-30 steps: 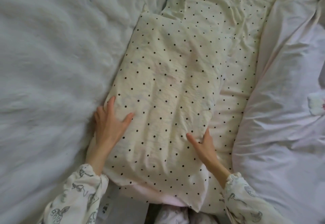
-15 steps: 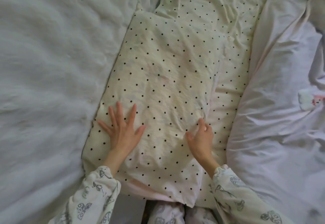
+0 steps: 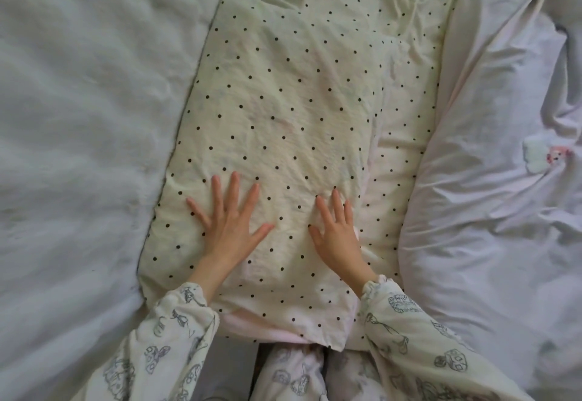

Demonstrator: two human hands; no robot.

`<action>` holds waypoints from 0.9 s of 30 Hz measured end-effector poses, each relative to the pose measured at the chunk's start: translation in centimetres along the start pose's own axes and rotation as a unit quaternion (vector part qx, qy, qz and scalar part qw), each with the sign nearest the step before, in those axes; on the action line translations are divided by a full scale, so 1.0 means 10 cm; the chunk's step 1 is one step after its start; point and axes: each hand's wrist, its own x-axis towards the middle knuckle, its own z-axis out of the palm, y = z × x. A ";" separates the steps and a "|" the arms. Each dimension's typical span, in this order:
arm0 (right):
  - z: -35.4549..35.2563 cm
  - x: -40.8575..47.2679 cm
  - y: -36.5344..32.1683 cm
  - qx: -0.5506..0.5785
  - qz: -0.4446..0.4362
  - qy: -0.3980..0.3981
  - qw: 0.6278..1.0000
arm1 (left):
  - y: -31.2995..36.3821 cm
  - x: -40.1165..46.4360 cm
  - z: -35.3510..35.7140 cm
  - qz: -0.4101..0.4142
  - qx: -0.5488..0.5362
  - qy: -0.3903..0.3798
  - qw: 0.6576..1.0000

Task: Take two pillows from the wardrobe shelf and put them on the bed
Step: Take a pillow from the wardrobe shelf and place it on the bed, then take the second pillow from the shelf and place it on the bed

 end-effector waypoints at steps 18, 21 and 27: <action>-1.33 -1.22 0.73 0.296 0.156 0.072 0.940 | 1.66 -0.62 -0.73 0.141 -0.187 -0.065 0.970; -1.58 -1.88 1.23 0.332 0.185 0.136 0.915 | 2.26 -1.06 -0.74 0.197 -0.187 -0.041 0.962; -1.93 -3.30 2.19 0.384 0.211 0.284 0.853 | 3.59 -2.04 -0.60 0.328 -0.210 -0.018 0.921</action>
